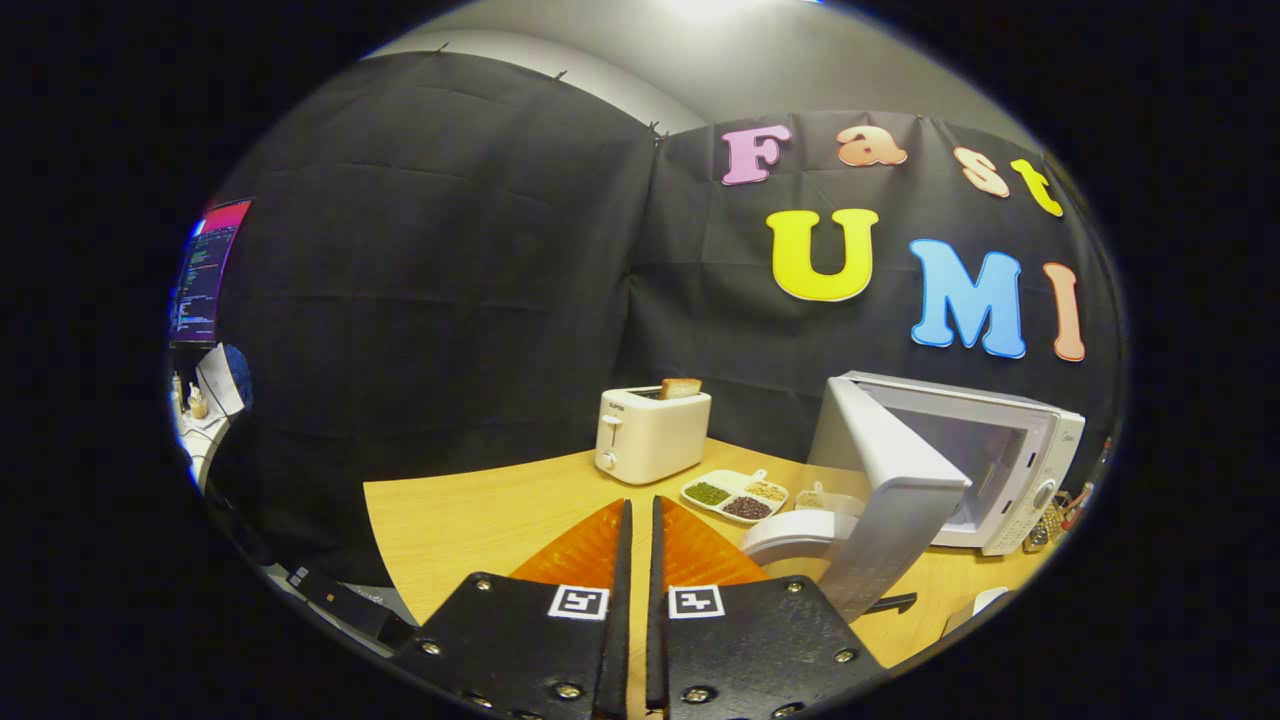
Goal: Open the microwave, put the food inside, and close the microwave door.
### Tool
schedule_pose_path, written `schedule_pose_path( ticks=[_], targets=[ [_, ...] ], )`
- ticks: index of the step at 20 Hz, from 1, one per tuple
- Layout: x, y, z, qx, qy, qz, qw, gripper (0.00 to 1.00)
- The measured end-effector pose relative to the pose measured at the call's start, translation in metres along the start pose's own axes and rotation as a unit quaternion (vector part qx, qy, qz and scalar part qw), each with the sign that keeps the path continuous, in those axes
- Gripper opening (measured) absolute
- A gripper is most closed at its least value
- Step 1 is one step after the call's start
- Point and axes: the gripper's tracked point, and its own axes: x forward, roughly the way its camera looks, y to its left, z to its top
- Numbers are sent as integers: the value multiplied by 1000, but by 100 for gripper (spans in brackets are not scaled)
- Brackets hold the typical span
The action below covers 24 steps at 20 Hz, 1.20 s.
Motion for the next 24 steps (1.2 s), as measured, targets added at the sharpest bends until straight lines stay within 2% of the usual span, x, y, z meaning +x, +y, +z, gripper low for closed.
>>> schedule_pose_path(
  ticks=[3, 6, 13, 19, 24],
  targets=[
    [-11, -39, -16, 24, 15, -31, 999, 2],
    [-20, -104, -30, 47, 25, -90, 995, 1],
    [-27, -242, -42, 20, 26, -216, 976, 1],
    [-6, -321, -52, 58, 38, -271, 960, 1],
    [25, -377, -62, 55, 38, -306, 950, 1]
  ],
)
